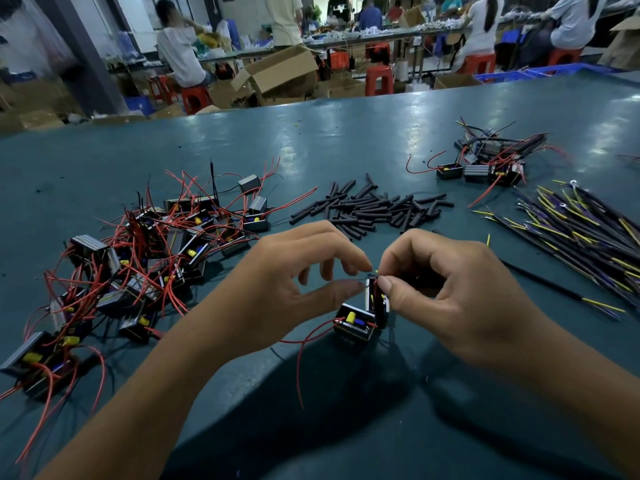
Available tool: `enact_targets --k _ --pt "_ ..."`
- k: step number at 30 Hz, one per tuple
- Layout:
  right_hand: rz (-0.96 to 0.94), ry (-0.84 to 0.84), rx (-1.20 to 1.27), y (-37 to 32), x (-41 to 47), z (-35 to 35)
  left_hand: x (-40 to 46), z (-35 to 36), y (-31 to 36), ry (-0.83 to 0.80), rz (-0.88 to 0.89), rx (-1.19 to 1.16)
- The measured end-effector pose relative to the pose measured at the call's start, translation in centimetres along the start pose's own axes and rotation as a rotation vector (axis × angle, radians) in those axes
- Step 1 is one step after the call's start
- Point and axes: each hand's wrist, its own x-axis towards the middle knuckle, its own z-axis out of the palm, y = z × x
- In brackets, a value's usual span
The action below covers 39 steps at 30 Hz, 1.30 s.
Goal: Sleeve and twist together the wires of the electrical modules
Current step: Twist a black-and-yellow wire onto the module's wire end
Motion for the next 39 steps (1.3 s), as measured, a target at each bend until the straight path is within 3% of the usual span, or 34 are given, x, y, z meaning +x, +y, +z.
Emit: enact_targets --k 8,22,39 --pt "-0.012 -0.006 0.001 0.1 0.1 -0.1 0.1 0.2 -0.8 0.009 0.026 -0.039" --pt "-0.017 -0.022 0.025 0.2 0.1 0.1 0.2 1.0 -0.9 0.146 0.240 0.210" --pt "-0.033 -0.010 0.020 0.3 0.1 0.3 0.1 1.8 -0.5 0.089 0.025 -0.050"
